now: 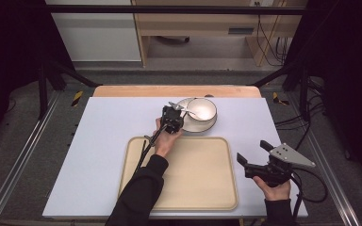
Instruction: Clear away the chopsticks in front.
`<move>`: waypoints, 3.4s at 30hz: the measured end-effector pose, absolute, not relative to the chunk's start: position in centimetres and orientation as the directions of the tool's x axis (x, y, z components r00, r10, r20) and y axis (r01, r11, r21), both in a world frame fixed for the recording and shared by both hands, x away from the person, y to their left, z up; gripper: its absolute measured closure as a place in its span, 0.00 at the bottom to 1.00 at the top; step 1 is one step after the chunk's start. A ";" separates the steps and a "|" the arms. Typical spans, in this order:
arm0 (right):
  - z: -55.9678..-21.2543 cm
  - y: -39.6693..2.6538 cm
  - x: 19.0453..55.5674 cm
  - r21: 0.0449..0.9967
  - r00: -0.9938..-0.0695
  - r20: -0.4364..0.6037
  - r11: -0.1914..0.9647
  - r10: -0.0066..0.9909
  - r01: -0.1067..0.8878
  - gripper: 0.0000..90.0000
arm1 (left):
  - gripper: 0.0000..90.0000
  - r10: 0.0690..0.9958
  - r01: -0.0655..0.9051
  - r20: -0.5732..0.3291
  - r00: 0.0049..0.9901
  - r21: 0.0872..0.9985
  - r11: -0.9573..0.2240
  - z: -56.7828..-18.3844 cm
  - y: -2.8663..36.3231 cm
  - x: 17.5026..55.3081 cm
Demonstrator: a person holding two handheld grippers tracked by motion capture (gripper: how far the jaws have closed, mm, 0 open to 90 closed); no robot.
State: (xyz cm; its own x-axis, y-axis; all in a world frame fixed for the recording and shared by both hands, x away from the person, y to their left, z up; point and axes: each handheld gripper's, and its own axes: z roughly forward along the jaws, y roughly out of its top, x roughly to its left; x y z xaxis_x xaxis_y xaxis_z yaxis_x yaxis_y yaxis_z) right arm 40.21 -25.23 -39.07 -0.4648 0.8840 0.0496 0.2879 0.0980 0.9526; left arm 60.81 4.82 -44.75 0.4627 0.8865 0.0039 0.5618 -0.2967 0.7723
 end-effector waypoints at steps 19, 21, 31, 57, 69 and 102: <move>-39.0 -25.1 40.1 0.952 -0.462 0.046 0.101 0.885 0.289 0.06 | 0.95 0.914 0.537 -0.002 0.406 0.810 -0.237 -42.4 9.5 57.3; -39.0 -25.1 40.1 0.952 -0.463 0.042 0.105 0.885 0.288 0.06 | 0.95 0.918 0.531 -0.002 0.396 0.817 -0.227 -42.2 10.0 56.8; -39.1 -25.1 40.1 0.951 -0.459 0.041 0.107 0.887 0.291 0.06 | 0.95 0.933 0.493 -0.023 0.360 0.853 -0.169 -41.1 13.1 52.7; -39.2 -24.3 40.2 0.948 -0.475 0.030 0.126 0.879 0.292 0.06 | 0.95 0.959 0.392 -0.085 0.270 0.920 -0.029 -41.6 16.9 41.1; -39.2 -24.2 40.1 0.948 -0.476 0.026 0.129 0.879 0.290 0.06 | 0.95 0.962 0.424 -0.111 0.250 0.906 -0.006 -44.4 15.8 38.3; -39.5 -23.7 40.3 0.943 -0.484 0.024 0.140 0.875 0.301 0.06 | 0.95 0.970 0.573 -0.035 0.239 0.812 -0.111 -48.0 14.3 38.2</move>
State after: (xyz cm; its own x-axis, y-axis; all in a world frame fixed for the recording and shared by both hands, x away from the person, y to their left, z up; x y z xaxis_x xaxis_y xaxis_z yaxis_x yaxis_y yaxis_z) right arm 40.31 -23.66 -39.52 -0.4837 0.8749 0.0242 0.3007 0.1401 0.9434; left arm 38.22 14.26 -48.01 0.2386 0.9705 -0.0352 0.5732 -0.1115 0.8118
